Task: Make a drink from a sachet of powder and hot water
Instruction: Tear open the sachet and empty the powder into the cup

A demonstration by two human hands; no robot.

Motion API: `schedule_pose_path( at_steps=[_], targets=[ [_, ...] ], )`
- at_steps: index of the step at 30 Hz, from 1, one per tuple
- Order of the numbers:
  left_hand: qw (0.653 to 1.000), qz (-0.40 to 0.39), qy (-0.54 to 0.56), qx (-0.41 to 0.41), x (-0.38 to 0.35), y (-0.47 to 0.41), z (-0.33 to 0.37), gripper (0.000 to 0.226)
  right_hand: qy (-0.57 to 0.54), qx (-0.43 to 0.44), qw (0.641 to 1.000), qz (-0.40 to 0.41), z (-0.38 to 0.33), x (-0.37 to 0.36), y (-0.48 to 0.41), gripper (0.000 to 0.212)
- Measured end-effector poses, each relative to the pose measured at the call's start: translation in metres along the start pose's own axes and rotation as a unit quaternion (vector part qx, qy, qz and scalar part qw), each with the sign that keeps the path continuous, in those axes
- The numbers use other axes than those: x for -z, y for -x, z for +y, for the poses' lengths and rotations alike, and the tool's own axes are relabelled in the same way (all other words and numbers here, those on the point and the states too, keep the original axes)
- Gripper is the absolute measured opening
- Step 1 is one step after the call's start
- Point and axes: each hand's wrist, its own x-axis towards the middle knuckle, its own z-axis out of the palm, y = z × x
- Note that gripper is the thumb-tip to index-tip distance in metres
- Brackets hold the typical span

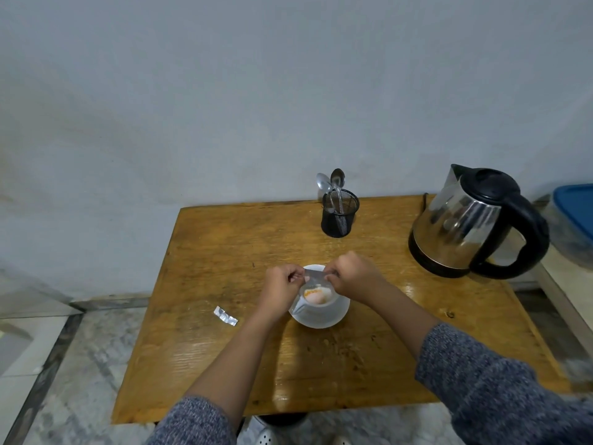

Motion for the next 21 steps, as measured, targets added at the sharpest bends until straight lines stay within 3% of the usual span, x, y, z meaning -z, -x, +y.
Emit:
schedule_pose_path(
  at_steps=[7,21],
  targets=[
    [1.0,-0.002,0.001,-0.008,0.0014,0.0003,0.0027,0.009,-0.074,-0.021,0.997,0.019,-0.0012,-0.0004,-0.0036,0.019],
    [0.997,-0.049,-0.051,-0.042,0.0047,-0.0036,0.0093,0.01,-0.08,-0.053,0.995,-0.014,-0.0063,0.0002,-0.0093,0.016]
  ],
)
